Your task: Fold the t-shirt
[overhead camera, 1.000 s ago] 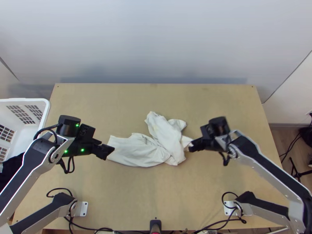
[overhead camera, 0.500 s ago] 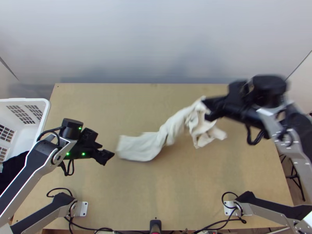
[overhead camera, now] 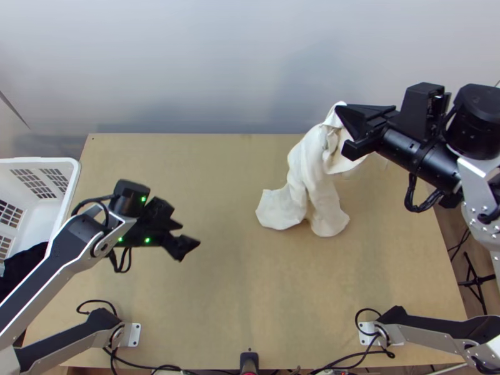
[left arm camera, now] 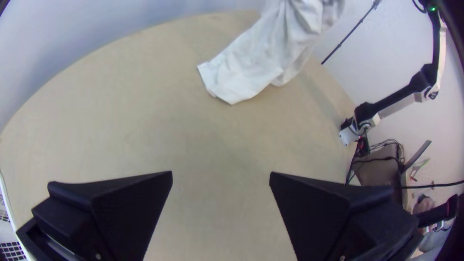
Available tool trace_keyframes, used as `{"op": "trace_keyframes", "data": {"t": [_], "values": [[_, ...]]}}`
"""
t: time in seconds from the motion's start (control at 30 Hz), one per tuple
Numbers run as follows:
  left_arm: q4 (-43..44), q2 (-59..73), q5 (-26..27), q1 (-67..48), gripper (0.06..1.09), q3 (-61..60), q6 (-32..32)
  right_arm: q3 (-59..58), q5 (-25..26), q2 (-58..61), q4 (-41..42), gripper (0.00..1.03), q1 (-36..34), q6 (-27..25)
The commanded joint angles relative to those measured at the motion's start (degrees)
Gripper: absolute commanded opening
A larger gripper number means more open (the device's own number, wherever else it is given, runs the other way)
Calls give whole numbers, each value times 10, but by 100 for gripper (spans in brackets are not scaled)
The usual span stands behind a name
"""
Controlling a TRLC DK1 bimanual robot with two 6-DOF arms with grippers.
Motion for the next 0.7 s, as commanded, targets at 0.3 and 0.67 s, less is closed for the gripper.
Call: {"op": "trace_keyframes", "data": {"t": [0.3,0.67], "values": [[251,78,-30,-129,103,76,-156,9,19,-10,-11,3,22,-13],[355,162,-93,-276,103,101,-208,1,36,-12,-9,3,12,-15]]}}
